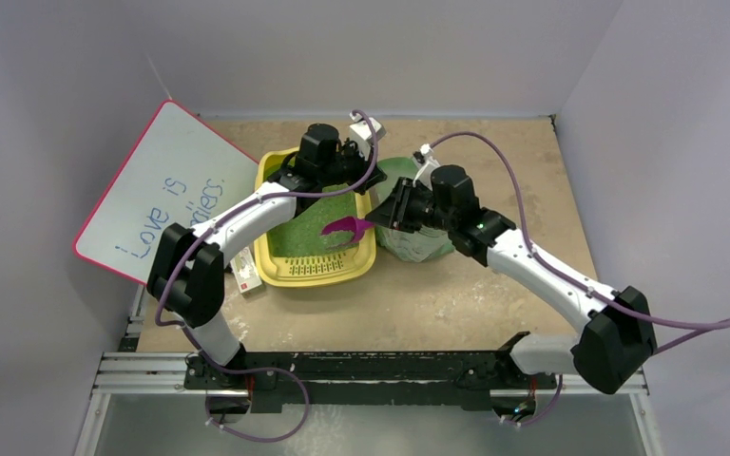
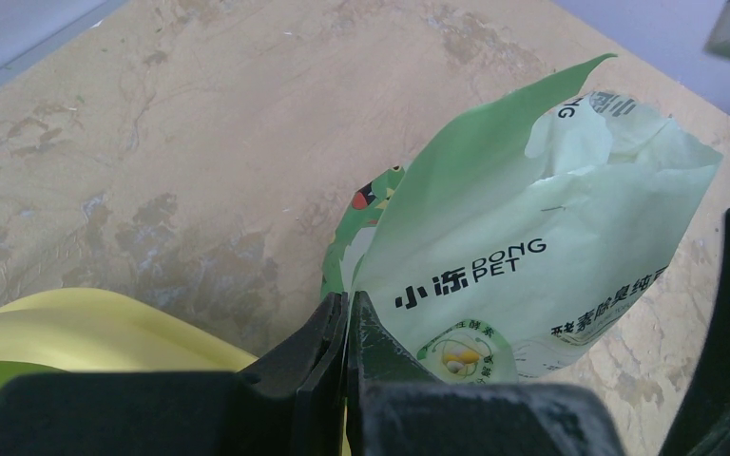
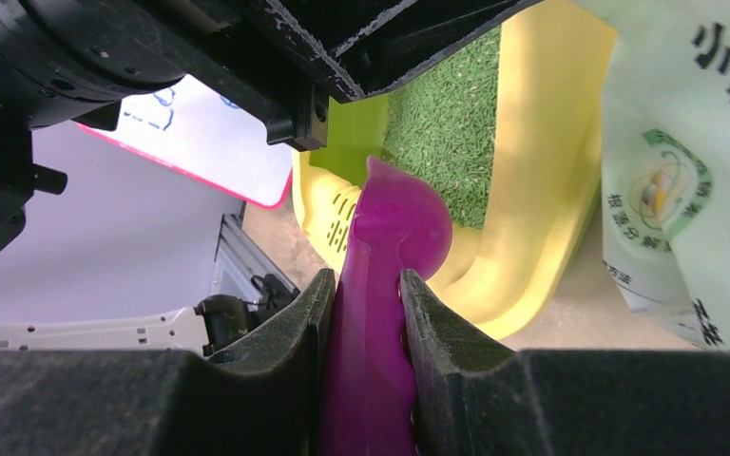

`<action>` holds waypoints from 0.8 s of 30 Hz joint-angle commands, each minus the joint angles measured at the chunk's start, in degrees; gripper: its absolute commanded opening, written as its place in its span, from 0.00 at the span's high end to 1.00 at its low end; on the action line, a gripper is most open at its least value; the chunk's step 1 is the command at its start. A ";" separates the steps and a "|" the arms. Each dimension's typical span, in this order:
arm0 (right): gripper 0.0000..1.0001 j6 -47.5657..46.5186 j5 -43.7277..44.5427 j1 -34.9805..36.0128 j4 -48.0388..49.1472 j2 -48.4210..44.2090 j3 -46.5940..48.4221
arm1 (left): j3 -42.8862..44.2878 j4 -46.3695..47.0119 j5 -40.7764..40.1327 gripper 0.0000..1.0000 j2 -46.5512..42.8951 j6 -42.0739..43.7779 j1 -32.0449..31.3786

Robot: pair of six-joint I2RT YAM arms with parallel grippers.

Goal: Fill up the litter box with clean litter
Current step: Pour the cat litter into the litter box.

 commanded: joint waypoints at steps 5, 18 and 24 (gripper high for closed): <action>1.00 -0.99 7.65 0.03 -3.68 -5.74 1.02 | 0.61 1.51 0.13 1.00 -0.69 -0.69 0.30; 1.00 -3.40 9.06 0.04 -3.91 -3.12 4.42 | -0.27 1.54 0.20 1.00 -1.53 -0.77 0.28; 1.00 -3.14 4.63 0.12 -1.68 -0.47 5.64 | -0.20 1.52 0.08 1.00 -1.91 -0.74 0.26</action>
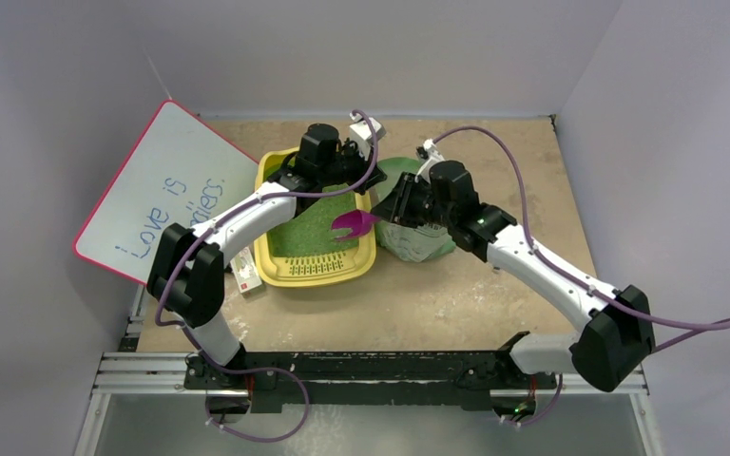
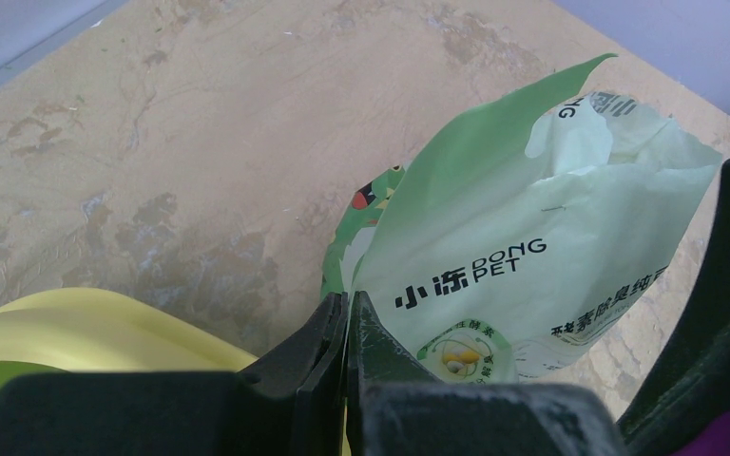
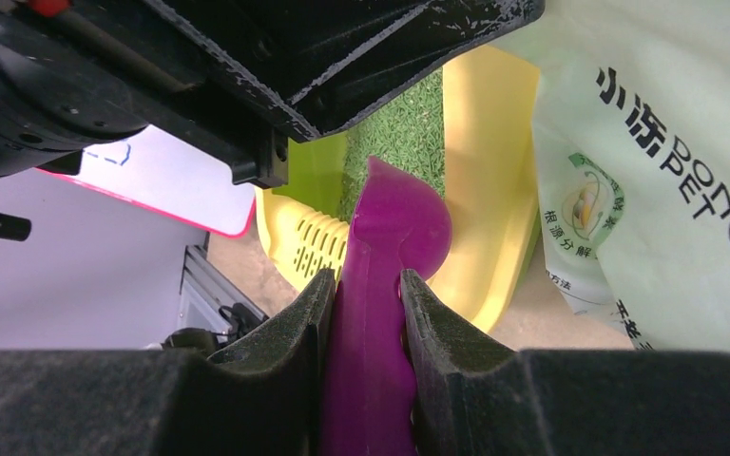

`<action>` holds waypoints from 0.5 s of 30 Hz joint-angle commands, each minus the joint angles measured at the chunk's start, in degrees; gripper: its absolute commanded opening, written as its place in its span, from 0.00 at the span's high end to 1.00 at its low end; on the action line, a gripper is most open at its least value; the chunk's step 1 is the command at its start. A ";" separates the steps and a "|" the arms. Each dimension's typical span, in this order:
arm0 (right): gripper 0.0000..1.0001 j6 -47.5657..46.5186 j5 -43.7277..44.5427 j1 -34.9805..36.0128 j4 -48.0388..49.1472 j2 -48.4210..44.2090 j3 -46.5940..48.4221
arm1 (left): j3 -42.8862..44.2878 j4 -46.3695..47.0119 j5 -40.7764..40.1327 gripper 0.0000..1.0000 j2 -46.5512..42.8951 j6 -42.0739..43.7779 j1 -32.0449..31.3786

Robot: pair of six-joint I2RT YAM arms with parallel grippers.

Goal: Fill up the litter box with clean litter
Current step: Pour the cat litter into the litter box.

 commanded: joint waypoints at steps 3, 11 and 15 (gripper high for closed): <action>1.00 -2.62 1.18 0.11 0.50 -0.35 3.72 | -0.24 1.37 -0.13 1.00 -1.85 -0.59 0.26; 1.00 -5.85 6.40 0.14 -4.38 -1.83 5.10 | -0.06 1.69 0.12 1.00 -1.28 -0.80 0.26; 1.00 -6.48 0.67 0.17 -2.62 -0.65 5.97 | 0.21 1.71 0.21 1.00 -0.85 -0.98 0.26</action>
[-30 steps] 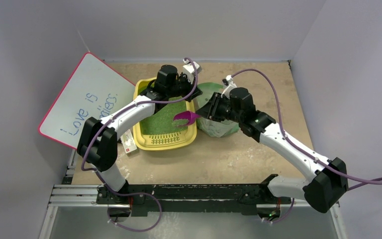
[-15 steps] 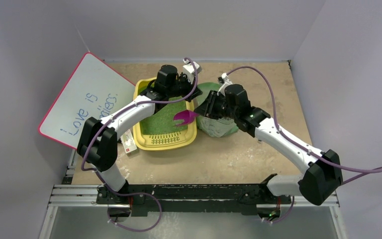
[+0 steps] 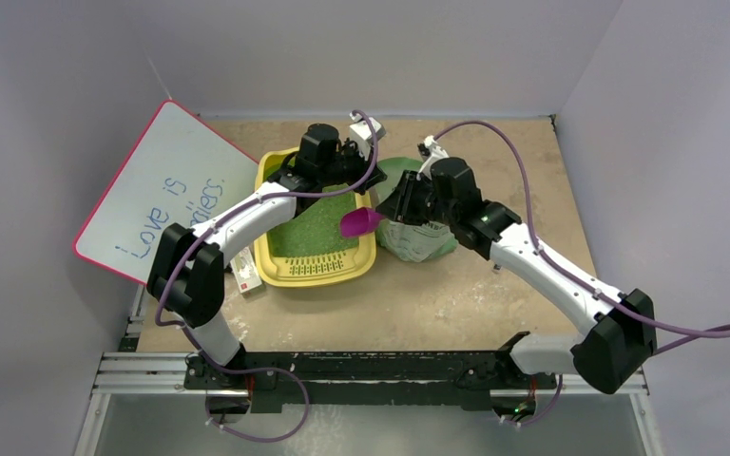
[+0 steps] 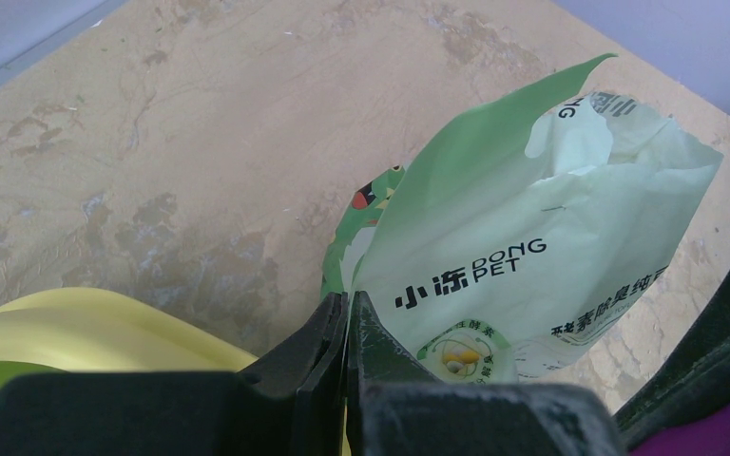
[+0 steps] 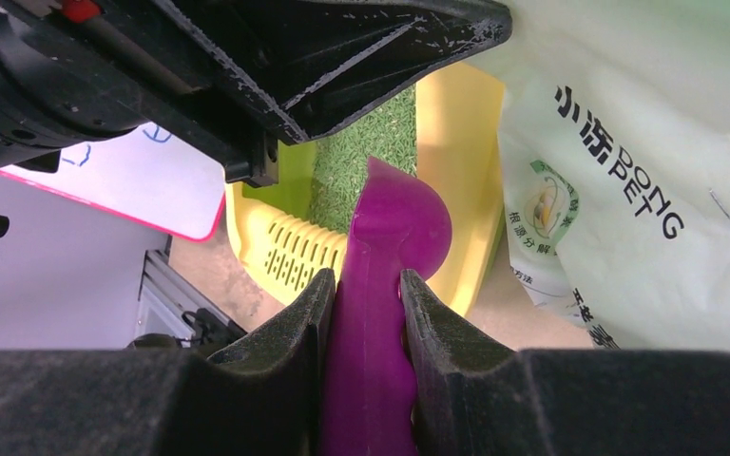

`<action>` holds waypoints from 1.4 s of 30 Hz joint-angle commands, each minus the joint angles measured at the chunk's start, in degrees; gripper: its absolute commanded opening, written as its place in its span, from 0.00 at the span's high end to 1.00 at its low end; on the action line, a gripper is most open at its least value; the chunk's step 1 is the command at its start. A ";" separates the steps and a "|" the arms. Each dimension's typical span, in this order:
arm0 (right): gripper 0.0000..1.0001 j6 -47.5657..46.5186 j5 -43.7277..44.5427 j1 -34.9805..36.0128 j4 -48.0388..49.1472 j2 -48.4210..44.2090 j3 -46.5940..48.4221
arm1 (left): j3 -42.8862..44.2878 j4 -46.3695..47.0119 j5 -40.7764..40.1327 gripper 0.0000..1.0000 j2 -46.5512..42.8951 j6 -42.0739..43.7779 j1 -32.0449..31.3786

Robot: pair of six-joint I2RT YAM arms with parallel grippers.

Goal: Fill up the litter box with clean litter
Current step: 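Pour the cat litter into the litter box, then scoop the cat litter from the cat litter bag.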

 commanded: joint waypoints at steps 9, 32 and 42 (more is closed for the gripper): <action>1.00 -0.83 0.35 -0.01 1.70 -5.92 0.86 | 0.26 1.27 0.32 1.00 -0.80 -0.73 0.26; 1.00 -10.12 4.09 -0.68 -19.57 -12.60 11.26 | 0.66 1.18 0.70 1.00 -1.06 -0.73 0.31; 1.00 -14.29 12.59 -0.72 -32.42 -14.24 20.88 | 0.73 1.44 0.84 1.00 -0.88 -0.89 0.17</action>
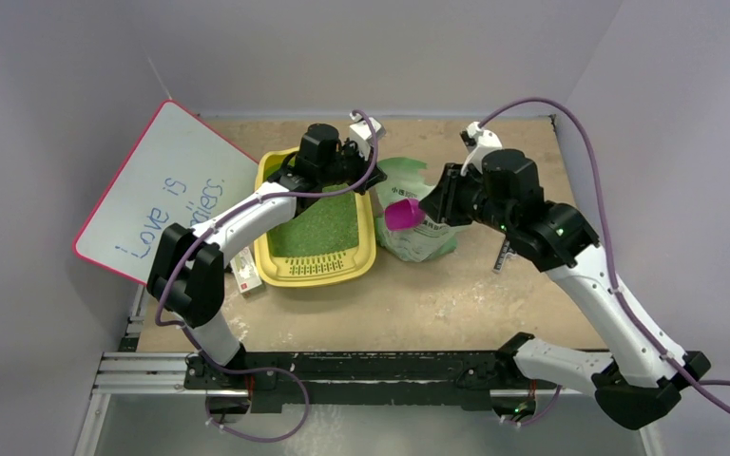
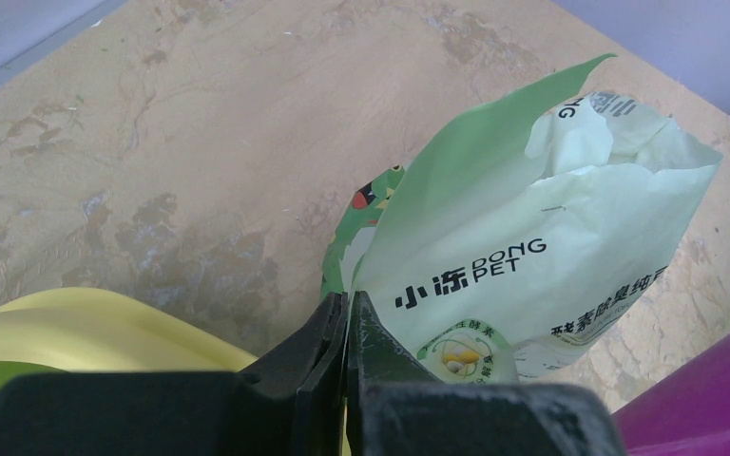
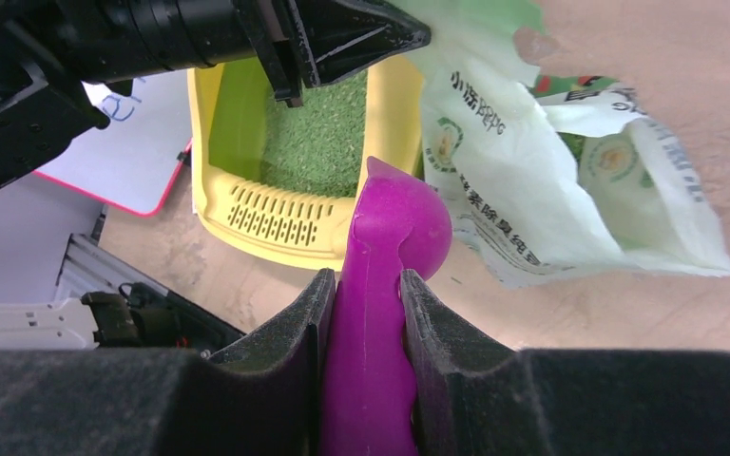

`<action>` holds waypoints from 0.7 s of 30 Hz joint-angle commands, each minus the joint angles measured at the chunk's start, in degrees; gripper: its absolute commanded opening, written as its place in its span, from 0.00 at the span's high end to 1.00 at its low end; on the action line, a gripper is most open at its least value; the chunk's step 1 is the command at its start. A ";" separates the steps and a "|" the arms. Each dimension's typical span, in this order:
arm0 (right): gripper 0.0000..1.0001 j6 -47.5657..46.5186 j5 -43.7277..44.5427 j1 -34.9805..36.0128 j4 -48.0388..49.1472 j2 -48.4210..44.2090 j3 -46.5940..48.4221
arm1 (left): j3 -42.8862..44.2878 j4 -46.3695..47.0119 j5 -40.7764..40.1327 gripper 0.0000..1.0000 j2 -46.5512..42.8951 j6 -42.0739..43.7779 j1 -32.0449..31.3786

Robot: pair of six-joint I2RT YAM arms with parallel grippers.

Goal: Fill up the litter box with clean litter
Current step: 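Scoop the cat litter from the cat litter bag.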

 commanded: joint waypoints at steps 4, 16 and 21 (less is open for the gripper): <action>1.00 -3.26 11.56 -0.24 -7.49 -3.58 7.58 | 0.90 1.53 1.06 1.00 -0.71 -1.00 0.17; 1.00 -5.13 29.89 -0.24 -16.79 -2.24 15.02 | 1.16 0.65 2.43 1.00 -0.89 -0.82 0.17; 1.00 -6.64 30.66 -0.50 -16.12 -0.08 14.09 | 1.22 0.65 2.47 1.00 -0.97 -0.98 0.17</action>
